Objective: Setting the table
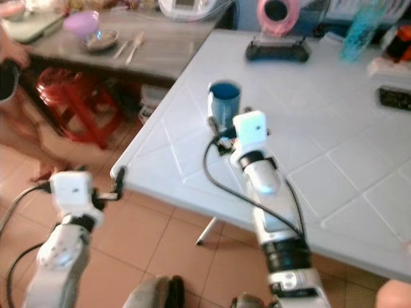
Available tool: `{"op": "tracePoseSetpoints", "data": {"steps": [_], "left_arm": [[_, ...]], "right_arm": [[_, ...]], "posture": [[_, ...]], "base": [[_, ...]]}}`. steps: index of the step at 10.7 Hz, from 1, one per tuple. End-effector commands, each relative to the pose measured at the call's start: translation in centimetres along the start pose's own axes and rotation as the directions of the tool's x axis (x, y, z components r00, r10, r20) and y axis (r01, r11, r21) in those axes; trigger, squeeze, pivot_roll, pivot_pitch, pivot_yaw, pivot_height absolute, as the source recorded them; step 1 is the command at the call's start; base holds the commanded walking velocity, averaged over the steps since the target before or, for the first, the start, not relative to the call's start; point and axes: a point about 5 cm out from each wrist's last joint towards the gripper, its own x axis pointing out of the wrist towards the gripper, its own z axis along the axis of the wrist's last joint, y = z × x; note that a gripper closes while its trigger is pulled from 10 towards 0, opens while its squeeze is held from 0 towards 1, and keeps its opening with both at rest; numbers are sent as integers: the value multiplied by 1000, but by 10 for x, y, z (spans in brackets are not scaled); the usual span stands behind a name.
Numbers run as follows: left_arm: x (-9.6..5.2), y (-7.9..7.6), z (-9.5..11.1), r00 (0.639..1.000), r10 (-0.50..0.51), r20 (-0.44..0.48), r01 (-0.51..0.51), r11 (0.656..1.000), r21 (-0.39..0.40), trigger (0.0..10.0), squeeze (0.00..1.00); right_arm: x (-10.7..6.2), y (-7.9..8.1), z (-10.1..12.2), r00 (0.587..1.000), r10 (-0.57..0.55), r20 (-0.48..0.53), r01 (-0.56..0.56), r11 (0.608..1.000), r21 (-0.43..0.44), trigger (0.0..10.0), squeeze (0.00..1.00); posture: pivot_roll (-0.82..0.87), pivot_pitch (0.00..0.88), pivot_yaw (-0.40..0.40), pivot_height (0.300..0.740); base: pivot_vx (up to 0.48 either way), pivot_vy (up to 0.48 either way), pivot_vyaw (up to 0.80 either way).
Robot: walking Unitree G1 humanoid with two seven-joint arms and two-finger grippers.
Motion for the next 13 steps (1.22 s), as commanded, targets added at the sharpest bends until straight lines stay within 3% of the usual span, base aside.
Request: {"op": "tracePoseSetpoints", "data": {"steps": [1,4,10,11,12,13], "left_arm": [[-1,4,3,1000,8,2,-8,1000,14,10000,0],[-1,3,4,1000,-3,0,3,1000,13,10000,0],[-12,1,3,999,-34,-36,35,999,23,10000,0],[-12,2,4,999,-36,-37,37,999,26,10000,0],[-12,3,5,999,-37,-39,38,999,28,10000,0],[-13,3,6,998,-41,-41,42,999,30,10000,0]], "right_arm": [[3,1,2,1000,14,12,-14,1000,14,10000,0],[4,7,0,999,31,7,-31,1000,3,10000,0],[28,12,8,999,38,4,-38,999,8,10000,0],[31,13,8,999,48,-3,-48,999,12,1961,0],[35,16,9,998,68,1,-68,998,18,0,0],[39,16,12,997,80,11,-80,997,16,0,0]], "posture": [[80,138,101,740],[86,146,104,740],[115,205,120,740],[122,207,125,740],[124,207,127,740],[129,211,129,740]], "base": [[0,0,0],[0,0,0],[0,0,0],[0,0,0],[0,0,0],[0,0,0]]}}
